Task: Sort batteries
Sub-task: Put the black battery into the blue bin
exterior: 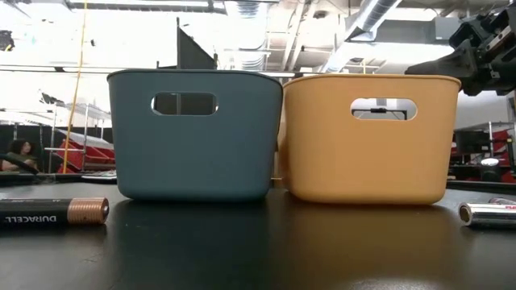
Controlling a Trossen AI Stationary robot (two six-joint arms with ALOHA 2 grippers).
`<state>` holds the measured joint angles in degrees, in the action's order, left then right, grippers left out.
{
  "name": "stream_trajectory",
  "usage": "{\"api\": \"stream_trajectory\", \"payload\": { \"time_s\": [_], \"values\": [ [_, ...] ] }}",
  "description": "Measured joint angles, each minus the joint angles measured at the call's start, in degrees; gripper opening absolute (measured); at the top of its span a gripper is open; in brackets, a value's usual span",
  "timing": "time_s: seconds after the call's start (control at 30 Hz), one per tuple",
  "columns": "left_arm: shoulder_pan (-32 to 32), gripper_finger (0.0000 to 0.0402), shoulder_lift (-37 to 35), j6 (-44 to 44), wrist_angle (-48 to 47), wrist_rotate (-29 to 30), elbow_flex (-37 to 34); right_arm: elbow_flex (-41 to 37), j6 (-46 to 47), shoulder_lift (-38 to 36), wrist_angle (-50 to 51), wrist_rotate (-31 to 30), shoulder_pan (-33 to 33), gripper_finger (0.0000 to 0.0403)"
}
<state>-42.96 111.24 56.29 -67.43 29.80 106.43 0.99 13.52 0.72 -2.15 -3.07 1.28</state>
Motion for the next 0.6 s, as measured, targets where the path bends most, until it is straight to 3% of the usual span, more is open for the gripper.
{"api": "stream_trajectory", "payload": {
  "time_s": [0.2,0.6],
  "values": [
    [-2.13,0.0193,7.54,4.42,0.91,-1.11,-0.07,0.0,0.0,0.01,0.0,0.0,0.0,0.0043],
    [0.08,0.0193,17.22,6.36,-0.15,-7.12,-0.09,0.0,0.03,0.01,-0.02,0.0,0.0,0.0043]
  ]
}}
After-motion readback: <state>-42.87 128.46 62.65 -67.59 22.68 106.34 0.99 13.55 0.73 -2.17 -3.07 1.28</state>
